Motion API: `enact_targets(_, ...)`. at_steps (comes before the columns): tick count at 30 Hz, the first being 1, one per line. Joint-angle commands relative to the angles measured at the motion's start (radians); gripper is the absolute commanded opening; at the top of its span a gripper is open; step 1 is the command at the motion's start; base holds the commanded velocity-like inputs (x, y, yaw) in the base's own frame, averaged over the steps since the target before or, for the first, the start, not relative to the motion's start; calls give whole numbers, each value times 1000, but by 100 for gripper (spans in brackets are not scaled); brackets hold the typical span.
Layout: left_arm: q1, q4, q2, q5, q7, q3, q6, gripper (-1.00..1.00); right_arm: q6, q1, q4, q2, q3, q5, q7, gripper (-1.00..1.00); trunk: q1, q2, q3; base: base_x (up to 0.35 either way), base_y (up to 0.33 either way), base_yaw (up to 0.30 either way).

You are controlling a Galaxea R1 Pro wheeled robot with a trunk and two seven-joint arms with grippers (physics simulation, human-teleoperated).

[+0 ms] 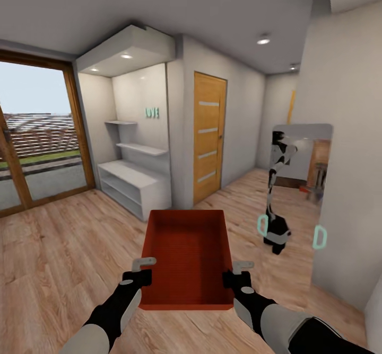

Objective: Move the two storage containers from the living room to the garage. In the garage, place one container on the floor and stack the other container on top of it (either order is fine).

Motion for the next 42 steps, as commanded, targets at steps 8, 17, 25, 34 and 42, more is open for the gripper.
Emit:
enact_targets(8, 0, 0, 60, 9, 11, 29, 9, -100, -24, -1, -2, -5, -30, -5, -3, -100, 1, -2, -2, 322, 0, 0)
enact_targets(17, 0, 0, 62, 9, 10, 29, 9, -100, -24, -1, -2, -5, -30, -5, -3, -100, 1, -2, -2, 322, 0, 0)
enact_targets(25, 0, 0, 62, 9, 10, 29, 9, -100, -24, -1, -2, -5, -30, -5, -3, -100, 1, -2, -2, 322, 0, 0)
enact_targets(34, 0, 0, 62, 9, 10, 29, 9, -100, -24, -1, -2, -4, -30, -5, -3, -100, 1, -2, -2, 322, 19, -25)
enact_targets(42, 0, 0, 63, 15, 10, 29, 9, -100, -24, -1, -2, -5, -30, -5, -3, -100, 1, -2, -2, 321, 142, -221)
